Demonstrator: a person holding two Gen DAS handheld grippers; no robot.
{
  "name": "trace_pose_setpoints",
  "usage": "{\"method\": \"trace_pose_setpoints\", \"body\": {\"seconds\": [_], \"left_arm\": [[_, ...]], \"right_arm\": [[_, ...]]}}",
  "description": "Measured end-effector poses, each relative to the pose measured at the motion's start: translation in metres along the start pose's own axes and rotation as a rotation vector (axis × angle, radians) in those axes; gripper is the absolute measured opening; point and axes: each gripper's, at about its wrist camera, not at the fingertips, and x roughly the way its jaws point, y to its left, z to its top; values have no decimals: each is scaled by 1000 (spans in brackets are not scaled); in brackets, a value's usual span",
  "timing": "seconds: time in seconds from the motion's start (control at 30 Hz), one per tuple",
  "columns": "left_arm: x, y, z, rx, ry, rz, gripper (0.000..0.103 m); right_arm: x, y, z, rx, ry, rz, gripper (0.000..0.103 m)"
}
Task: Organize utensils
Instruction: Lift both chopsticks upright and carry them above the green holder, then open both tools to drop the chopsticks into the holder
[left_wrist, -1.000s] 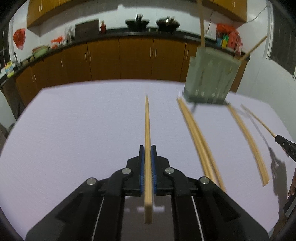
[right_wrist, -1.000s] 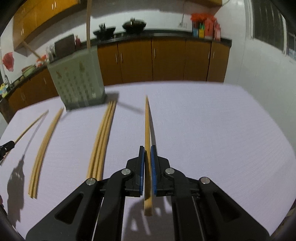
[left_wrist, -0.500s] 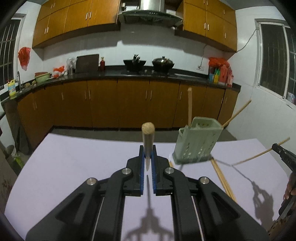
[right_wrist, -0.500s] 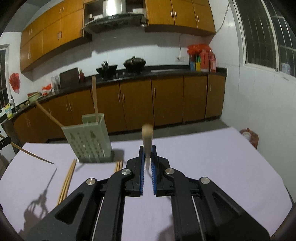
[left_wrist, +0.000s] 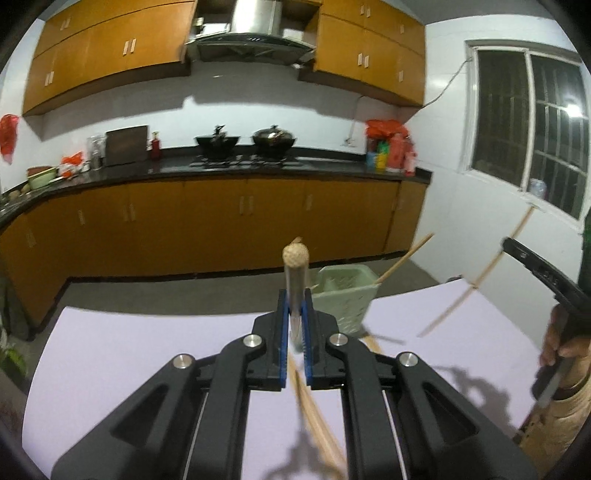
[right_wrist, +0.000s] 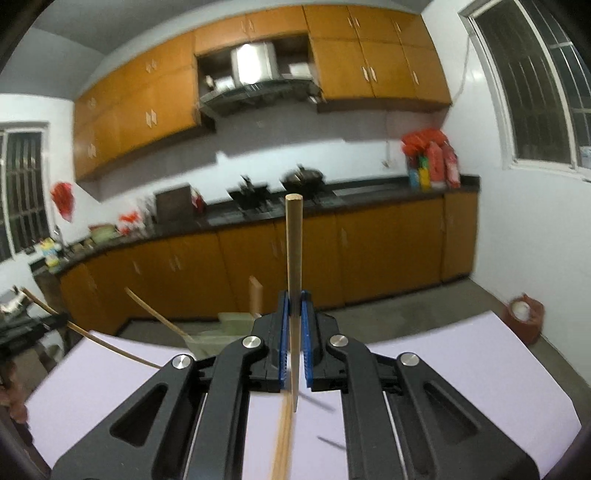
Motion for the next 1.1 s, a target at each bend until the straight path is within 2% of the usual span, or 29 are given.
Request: {"method": "trace_pose_setpoints", "body": {"seconds": [0.07, 0.27, 0.43, 0.53, 0.7, 0.9, 0.93, 0.97, 1.0, 1.03, 1.1], "left_arm": [[-2, -9, 14, 12, -27, -27, 8], [11, -34, 60, 56, -105, -24, 8], [52, -43, 74, 81, -44, 14, 8], [73, -40, 68, 58, 10, -4, 8], [103, -39, 56, 61, 68, -4, 8], [121, -36, 42, 50, 98, -7, 8], [121, -35, 40, 46, 94, -5, 9], [120, -35, 40, 44, 90, -6, 11], [119, -34, 41, 43, 86, -6, 11], [118, -33, 42, 41, 81, -7, 15], [113, -33, 43, 36, 69, -6, 18]], "right_arm": [[-2, 9, 11, -4, -40, 32, 7], [14, 37, 38, -24, -140, 70, 7], [43, 47, 40, -6, -170, 73, 7], [62, 52, 30, -13, -155, 66, 7], [97, 53, 6, -10, -62, 50, 7], [105, 54, -8, -29, 10, 49, 9], [106, 54, -8, -33, 15, 50, 10], [104, 54, -8, -36, 18, 49, 16], [102, 54, -7, -36, 16, 46, 26], [102, 54, -6, -35, 12, 46, 31], [95, 55, -2, -36, 2, 47, 33]]}}
